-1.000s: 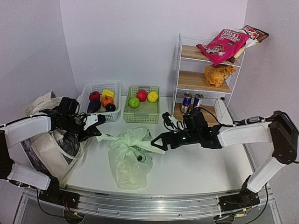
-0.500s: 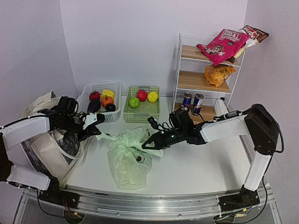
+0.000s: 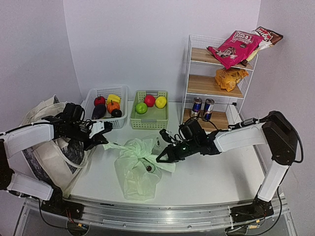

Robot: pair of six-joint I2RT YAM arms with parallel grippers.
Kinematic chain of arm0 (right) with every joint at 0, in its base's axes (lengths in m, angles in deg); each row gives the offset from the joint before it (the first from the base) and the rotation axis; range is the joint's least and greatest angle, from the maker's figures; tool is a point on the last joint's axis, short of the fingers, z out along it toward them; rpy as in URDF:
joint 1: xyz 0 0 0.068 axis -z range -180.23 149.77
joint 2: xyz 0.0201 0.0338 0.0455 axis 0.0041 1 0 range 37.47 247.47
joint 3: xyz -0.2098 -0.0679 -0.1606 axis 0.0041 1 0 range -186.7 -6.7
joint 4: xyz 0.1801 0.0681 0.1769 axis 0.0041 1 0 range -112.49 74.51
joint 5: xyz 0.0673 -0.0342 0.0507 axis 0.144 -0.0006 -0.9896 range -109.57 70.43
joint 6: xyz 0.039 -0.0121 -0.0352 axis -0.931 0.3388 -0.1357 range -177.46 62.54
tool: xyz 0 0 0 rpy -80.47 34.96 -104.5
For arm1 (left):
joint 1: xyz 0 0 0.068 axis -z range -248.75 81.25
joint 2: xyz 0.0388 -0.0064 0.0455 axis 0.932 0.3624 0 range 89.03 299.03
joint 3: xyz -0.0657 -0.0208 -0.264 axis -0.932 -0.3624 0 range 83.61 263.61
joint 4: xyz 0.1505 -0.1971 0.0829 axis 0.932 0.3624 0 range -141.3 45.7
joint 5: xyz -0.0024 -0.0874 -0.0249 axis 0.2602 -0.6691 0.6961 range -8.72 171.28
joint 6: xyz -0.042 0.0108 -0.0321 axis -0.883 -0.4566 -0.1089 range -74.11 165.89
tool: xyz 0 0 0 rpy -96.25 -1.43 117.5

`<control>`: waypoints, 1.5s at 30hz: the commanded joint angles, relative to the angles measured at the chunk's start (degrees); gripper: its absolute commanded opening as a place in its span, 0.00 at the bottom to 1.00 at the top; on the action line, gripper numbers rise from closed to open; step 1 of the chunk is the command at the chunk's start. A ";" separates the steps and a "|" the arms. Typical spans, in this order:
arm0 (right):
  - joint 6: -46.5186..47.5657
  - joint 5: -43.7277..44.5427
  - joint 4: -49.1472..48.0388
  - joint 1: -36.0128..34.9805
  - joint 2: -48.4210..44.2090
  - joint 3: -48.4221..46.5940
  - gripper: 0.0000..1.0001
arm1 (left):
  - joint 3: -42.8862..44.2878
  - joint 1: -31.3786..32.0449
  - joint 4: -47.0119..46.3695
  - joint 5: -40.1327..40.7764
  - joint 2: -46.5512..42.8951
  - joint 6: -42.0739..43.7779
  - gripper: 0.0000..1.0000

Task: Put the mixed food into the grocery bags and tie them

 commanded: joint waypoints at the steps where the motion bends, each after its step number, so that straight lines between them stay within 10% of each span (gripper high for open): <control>1: 3.72 10.57 19.75 0.39 -2.66 0.90 0.00 | -1.13 -1.67 -3.30 9.46 1.26 0.91 0.00; 11: 2.44 15.57 21.24 0.25 -5.21 6.70 0.00 | -5.16 -1.67 -7.11 16.64 2.89 8.23 0.00; 19: 6.68 11.68 20.22 0.26 -8.59 3.27 0.00 | -1.36 -1.30 -1.16 4.22 -2.00 5.44 0.01; 23: 9.80 10.10 20.44 0.31 -13.18 1.52 0.11 | 0.40 -1.32 1.53 -2.23 -3.76 2.59 0.38; 26: 13.45 10.93 20.70 0.34 -18.53 1.76 0.49 | 1.45 -1.34 3.04 -6.65 -5.36 0.50 0.63; 29: 16.93 15.09 20.76 0.37 -25.65 3.23 0.68 | 2.70 -1.32 3.03 -10.44 -7.23 -2.39 0.75; 40: 34.81 8.87 20.32 0.27 -44.63 3.98 0.74 | 7.22 -1.28 -13.91 -10.51 -14.46 -32.91 1.00; 45: 31.24 37.21 20.25 0.33 -47.43 4.74 0.78 | 6.18 -1.42 -20.85 6.75 -19.65 -50.67 1.00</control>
